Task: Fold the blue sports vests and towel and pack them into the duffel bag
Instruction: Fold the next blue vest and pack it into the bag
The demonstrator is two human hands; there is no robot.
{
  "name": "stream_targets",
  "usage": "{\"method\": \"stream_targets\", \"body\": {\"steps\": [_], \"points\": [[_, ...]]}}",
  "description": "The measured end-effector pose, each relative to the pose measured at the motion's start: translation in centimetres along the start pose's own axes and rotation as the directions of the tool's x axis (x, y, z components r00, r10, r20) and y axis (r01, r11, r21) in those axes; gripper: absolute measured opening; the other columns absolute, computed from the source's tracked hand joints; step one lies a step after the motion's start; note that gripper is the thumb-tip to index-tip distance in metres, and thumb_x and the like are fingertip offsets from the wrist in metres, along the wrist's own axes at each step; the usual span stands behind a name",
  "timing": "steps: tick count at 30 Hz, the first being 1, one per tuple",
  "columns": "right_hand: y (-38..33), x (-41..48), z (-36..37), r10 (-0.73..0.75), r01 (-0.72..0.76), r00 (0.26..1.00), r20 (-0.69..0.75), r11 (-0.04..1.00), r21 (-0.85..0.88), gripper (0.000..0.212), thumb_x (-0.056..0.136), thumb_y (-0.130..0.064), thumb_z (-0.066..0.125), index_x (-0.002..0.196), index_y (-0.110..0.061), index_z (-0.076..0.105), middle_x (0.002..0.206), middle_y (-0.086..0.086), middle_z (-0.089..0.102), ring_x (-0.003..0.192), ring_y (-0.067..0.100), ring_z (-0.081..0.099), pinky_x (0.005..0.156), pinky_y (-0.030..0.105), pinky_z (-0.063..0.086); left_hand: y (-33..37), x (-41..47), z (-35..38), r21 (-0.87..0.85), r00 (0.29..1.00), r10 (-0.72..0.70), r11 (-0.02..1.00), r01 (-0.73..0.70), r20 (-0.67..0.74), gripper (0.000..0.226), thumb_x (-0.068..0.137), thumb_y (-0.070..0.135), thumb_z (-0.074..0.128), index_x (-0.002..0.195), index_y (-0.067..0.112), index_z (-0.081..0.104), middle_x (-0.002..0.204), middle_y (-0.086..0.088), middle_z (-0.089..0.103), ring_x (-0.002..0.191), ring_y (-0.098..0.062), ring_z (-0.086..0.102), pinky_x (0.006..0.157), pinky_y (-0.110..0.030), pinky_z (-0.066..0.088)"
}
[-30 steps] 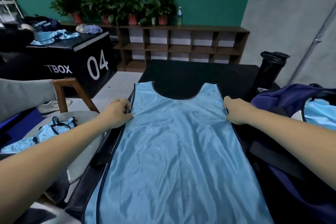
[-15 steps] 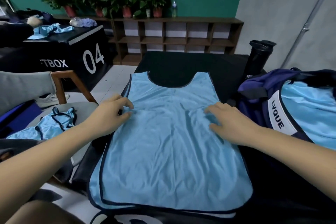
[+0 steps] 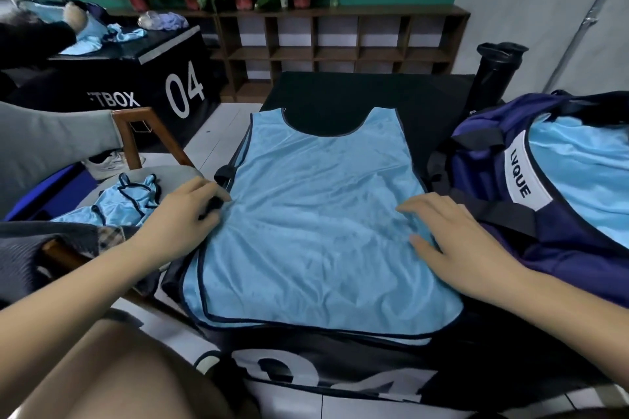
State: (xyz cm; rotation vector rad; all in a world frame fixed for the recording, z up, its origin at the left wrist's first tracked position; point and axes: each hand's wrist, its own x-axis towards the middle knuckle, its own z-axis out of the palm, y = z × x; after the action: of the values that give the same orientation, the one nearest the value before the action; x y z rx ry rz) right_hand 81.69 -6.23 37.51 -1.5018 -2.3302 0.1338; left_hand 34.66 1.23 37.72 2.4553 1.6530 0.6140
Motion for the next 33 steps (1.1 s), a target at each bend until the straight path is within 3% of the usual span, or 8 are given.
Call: {"method": "stream_targets", "body": {"steps": [3, 6, 10, 16, 22, 27, 33], "points": [[-0.6, -1.4, 0.2, -0.046, 0.047, 0.998, -0.040, 0.999, 0.010, 0.040, 0.101, -0.025, 0.065, 0.141, -0.026, 0.057, 0.139, -0.011, 0.053, 0.128, 0.016, 0.050, 0.105, 0.023, 0.029, 1.3, -2.5, -0.2, -0.043, 0.999, 0.038, 0.998, -0.039, -0.031, 0.030, 0.096, 0.014, 0.072, 0.119, 0.033, 0.068, 0.118, 0.017, 0.054, 0.110, -0.013, 0.059, 0.093, -0.036, 0.049], [-1.4, -3.0, 0.6, -0.110, 0.113, 0.990, -0.090, 0.993, 0.036, 0.031, 0.105, -0.028, 0.059, 0.136, -0.023, 0.060, 0.137, -0.010, 0.054, 0.128, 0.018, 0.053, 0.109, 0.033, 0.037, 2.8, -5.4, -0.5, -0.061, 0.991, 0.124, 0.990, -0.128, -0.053, 0.022, 0.098, 0.023, 0.065, 0.118, 0.031, 0.069, 0.120, 0.017, 0.054, 0.117, -0.015, 0.057, 0.099, -0.042, 0.049], [-2.5, -5.4, 0.8, -0.169, 0.173, 0.978, -0.126, 0.985, 0.020, 0.023, 0.103, -0.028, 0.060, 0.123, -0.018, 0.066, 0.125, -0.009, 0.055, 0.115, 0.020, 0.057, 0.099, 0.038, 0.042, 4.2, -8.7, -0.7, -0.051, 0.975, 0.222, 0.974, -0.222, -0.004, 0.016, 0.097, 0.036, 0.063, 0.111, 0.033, 0.071, 0.115, 0.019, 0.054, 0.112, -0.015, 0.059, 0.092, -0.047, 0.050], [-2.3, -8.3, 1.0, -0.222, 0.213, 0.964, -0.145, 0.974, -0.074, 0.016, 0.098, -0.028, 0.068, 0.104, -0.014, 0.070, 0.112, -0.003, 0.058, 0.102, 0.024, 0.059, 0.088, 0.041, 0.044, 3.1, -11.4, -1.0, 0.029, 0.949, 0.310, 0.950, -0.311, 0.052, 0.019, 0.091, 0.026, 0.064, 0.106, 0.033, 0.073, 0.114, 0.018, 0.055, 0.103, -0.014, 0.058, 0.082, -0.045, 0.048], [-1.6, -10.2, 1.2, -0.247, 0.238, 0.965, -0.085, 0.966, -0.106, 0.031, 0.093, -0.029, 0.070, 0.116, -0.009, 0.072, 0.125, 0.001, 0.060, 0.113, 0.026, 0.060, 0.095, 0.042, 0.047, 2.1, -12.4, -1.7, 0.150, 0.927, 0.360, 0.916, -0.372, 0.103, 0.026, 0.085, 0.018, 0.067, 0.107, 0.031, 0.073, 0.117, 0.014, 0.055, 0.097, -0.013, 0.050, 0.079, -0.039, 0.044], [-1.6, -10.5, 1.3, -0.281, 0.262, 0.953, -0.114, 0.952, -0.156, 0.025, 0.099, -0.027, 0.066, 0.115, -0.009, 0.074, 0.125, 0.004, 0.062, 0.111, 0.030, 0.063, 0.093, 0.042, 0.048, 1.8, -12.4, -1.3, 0.241, 0.924, 0.378, 0.893, -0.381, 0.058, 0.015, 0.092, 0.017, 0.062, 0.099, 0.026, 0.072, 0.109, 0.007, 0.056, 0.090, -0.022, 0.051, 0.074, -0.040, 0.043], [-1.7, -10.4, 0.9, -0.338, 0.297, 0.931, -0.141, 0.922, -0.248, 0.016, 0.101, -0.016, 0.063, 0.108, -0.008, 0.075, 0.120, 0.009, 0.065, 0.105, 0.036, 0.063, 0.090, 0.045, 0.049, 1.1, -13.2, -2.8, 0.225, 0.941, 0.339, 0.915, -0.335, 0.021, 0.013, 0.090, 0.018, 0.059, 0.095, 0.021, 0.071, 0.109, 0.004, 0.055, 0.087, -0.022, 0.046, 0.074, -0.042, 0.044]]}}
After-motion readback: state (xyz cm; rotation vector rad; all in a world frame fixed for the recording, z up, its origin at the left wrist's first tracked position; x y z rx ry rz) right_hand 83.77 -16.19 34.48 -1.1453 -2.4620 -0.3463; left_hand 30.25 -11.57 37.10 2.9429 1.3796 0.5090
